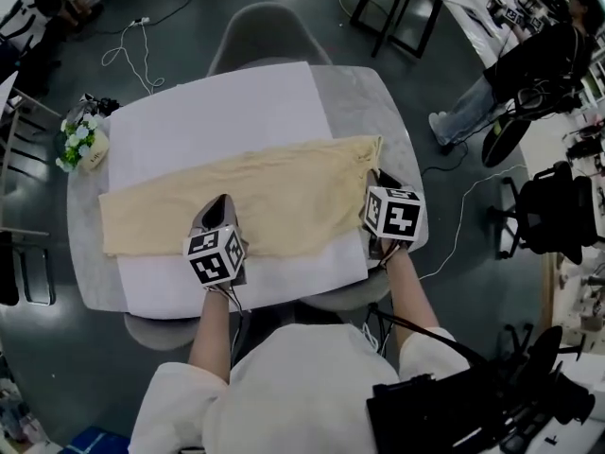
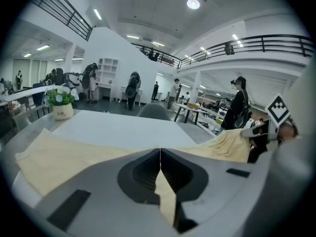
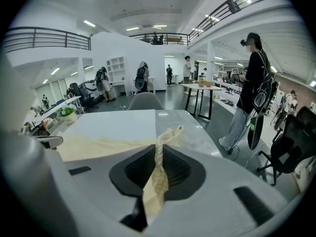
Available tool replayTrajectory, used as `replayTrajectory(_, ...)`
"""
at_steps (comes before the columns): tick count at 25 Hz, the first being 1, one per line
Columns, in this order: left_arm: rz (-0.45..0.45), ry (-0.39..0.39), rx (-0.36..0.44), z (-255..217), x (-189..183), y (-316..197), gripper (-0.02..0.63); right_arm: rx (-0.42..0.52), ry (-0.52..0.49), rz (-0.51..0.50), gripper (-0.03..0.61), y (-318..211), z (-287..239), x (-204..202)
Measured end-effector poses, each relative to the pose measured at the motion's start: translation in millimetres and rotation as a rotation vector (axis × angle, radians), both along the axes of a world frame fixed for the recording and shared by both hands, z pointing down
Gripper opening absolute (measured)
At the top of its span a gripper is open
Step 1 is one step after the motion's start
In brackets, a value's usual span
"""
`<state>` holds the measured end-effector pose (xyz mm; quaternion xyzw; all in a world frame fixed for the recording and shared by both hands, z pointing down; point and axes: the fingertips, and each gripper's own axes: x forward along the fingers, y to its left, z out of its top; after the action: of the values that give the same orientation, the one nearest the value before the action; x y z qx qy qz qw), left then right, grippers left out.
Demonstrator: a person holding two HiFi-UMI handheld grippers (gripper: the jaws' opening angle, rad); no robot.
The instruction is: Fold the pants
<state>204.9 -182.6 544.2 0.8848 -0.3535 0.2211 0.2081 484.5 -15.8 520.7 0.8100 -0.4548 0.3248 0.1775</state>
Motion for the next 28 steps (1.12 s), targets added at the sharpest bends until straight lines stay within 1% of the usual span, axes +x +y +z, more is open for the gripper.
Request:
replayTrajectory(4,-0.018,0.026,0.02,-17,-29,-12,0.009,0.023,0.016,-0.044,0.035,-28,-21,-34)
replayTrajectory(8,-0.04,0.039,0.029,-25,-63,-22,0.009,0.037,0.032,-0.086,0.035,-54,-33,-69)
replayTrajectory(15,-0.119,0.073,0.031,-31,-132,-44,0.009,0.057,0.054,-0.168,0.035,-101,-50,-129)
replayTrajectory(22,-0.188,0.076,0.032,-33,-199,-60,0.009,0.083,0.058,-0.241,0.035,-145,-60,-193)
replayTrajectory(28,-0.243,0.07,0.034,-35,-242,-69,0.009,0.096,0.038,-0.318,0.035,-184,-63,-244)
